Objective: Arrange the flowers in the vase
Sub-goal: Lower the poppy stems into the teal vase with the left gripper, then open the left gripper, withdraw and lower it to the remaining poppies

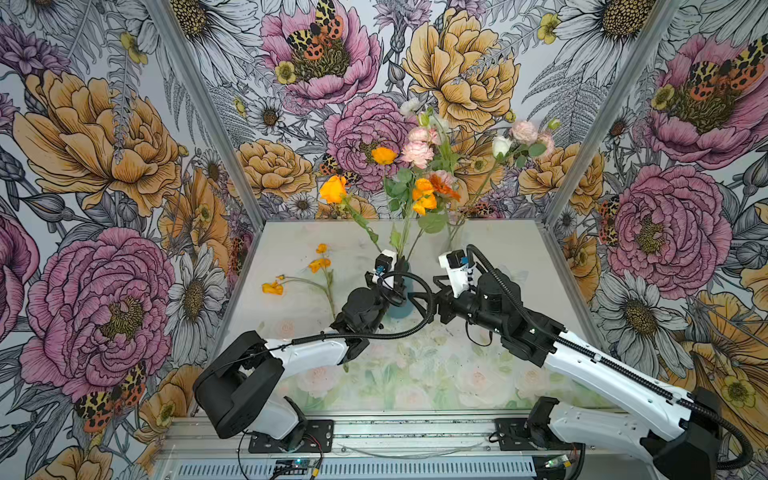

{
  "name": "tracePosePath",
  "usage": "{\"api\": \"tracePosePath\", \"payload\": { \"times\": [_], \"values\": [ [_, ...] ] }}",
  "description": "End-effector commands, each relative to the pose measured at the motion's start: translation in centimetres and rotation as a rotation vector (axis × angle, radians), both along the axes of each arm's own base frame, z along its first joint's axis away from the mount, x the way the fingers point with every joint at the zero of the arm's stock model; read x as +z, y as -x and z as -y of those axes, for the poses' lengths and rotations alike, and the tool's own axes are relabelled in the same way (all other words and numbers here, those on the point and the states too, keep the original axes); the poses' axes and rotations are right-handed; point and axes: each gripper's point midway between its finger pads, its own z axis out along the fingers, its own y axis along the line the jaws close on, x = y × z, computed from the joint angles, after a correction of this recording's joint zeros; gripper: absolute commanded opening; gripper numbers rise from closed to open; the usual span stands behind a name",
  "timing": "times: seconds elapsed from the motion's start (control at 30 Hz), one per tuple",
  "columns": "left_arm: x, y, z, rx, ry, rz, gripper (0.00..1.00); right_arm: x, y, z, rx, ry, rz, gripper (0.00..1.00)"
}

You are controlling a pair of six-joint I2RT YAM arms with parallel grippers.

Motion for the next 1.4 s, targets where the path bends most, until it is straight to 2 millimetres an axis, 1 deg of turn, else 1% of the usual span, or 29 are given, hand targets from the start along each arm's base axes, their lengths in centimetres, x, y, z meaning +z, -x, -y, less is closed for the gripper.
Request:
{"api": "tracePosePath", "payload": {
  "times": [0.0, 0.07, 0.23, 0.37, 0.47, 0.53, 0.6, 0.7, 0.77, 0.8, 0.87, 0.9, 0.93, 0.97, 1.0, 1.07, 1.1, 1.13, 1.2, 1.23, 1.33, 1.37],
  "values": [
    [0.6, 0.8, -0.7, 0.021, 0.010, 0.012, 0.25, -0.8, -0.2, 0.0, -0.006, 0.003, -0.020, 1.00],
    [0.6, 1.2, -0.9, 0.021, 0.009, 0.008, 0.32, -0.7, -0.2, 0.0, -0.005, 0.002, -0.021, 0.99],
    [0.8, 1.9, -1.5, 0.021, -0.001, -0.003, 0.36, -0.7, -0.1, 0.1, -0.006, -0.002, -0.021, 0.99],
    [1.4, 2.6, -2.2, 0.025, 0.004, -0.002, 0.39, -0.8, -0.2, 0.0, -0.005, 0.001, -0.024, 1.00],
    [2.0, 3.2, -3.1, 0.032, 0.010, -0.007, 0.43, -0.8, -0.2, -0.1, -0.003, 0.003, -0.022, 0.99],
    [2.9, 4.0, -3.8, 0.032, 0.025, -0.020, 0.47, -0.9, -0.2, -0.1, -0.004, 0.007, -0.022, 0.99],
    [3.3, 4.4, -5.3, 0.070, 0.035, -0.066, 0.50, -1.0, -0.2, -0.1, -0.001, 0.011, -0.020, 0.99],
    [2.8, 5.1, -7.6, 0.134, 0.021, -0.177, 0.55, -1.0, -0.2, -0.2, 0.010, 0.022, -0.009, 0.99],
    [1.8, 5.7, -9.4, 0.181, 0.028, -0.240, 0.56, -1.3, -0.3, -0.1, 0.009, 0.036, -0.001, 0.99],
    [1.3, 6.1, -10.6, 0.221, 0.044, -0.268, 0.57, -1.5, -0.3, -0.2, 0.010, 0.044, 0.001, 0.99],
    [0.3, 6.6, -13.3, 0.321, 0.073, -0.319, 0.57, -1.6, -0.4, -0.2, 0.010, 0.054, 0.005, 0.99],
    [-0.3, 6.8, -15.2, 0.392, 0.095, -0.355, 0.57, -1.8, -0.5, -0.3, 0.009, 0.062, 0.004, 0.99],
    [-1.2, 6.8, -17.3, 0.478, 0.123, -0.414, 0.58, -1.9, -0.4, -0.6, 0.016, 0.068, 0.001, 0.99],
    [-2.2, 6.8, -18.7, 0.525, 0.135, -0.481, 0.58, -2.3, -0.3, -0.8, 0.025, 0.078, -0.006, 0.99],
    [-3.5, 6.3, -19.9, 0.554, 0.146, -0.560, 0.59, -2.5, -0.2, -1.1, 0.032, 0.084, -0.012, 0.99],
    [-6.4, 5.1, -21.1, 0.538, 0.191, -0.728, 0.59, -3.1, 0.0, -1.4, 0.032, 0.102, -0.025, 0.99],
    [-8.2, 4.4, -21.4, 0.514, 0.236, -0.814, 0.61, -3.3, 0.1, -1.5, 0.031, 0.104, -0.030, 0.99],
    [-10.0, 3.7, -21.3, 0.465, 0.293, -0.903, 0.63, -3.5, 0.1, -1.6, 0.029, 0.106, -0.036, 0.99],
    [-12.9, 2.6, -21.5, 0.407, 0.414, -1.025, 0.63, -3.8, 0.3, -1.8, 0.031, 0.108, -0.044, 0.99],
    [-14.0, 2.1, -21.6, 0.390, 0.463, -1.060, 0.63, -3.7, 0.4, -2.0, 0.035, 0.105, -0.046, 1.00],
    [-15.8, 0.8, -21.6, 0.383, 0.499, -1.088, 0.64, -4.0, 0.5, -2.2, 0.024, 0.105, -0.058, 1.00],
    [-15.9, 0.4, -21.6, 0.384, 0.500, -1.088, 0.65, -4.1, 0.6, -2.2, 0.017, 0.105, -0.063, 0.99]
  ]
}}
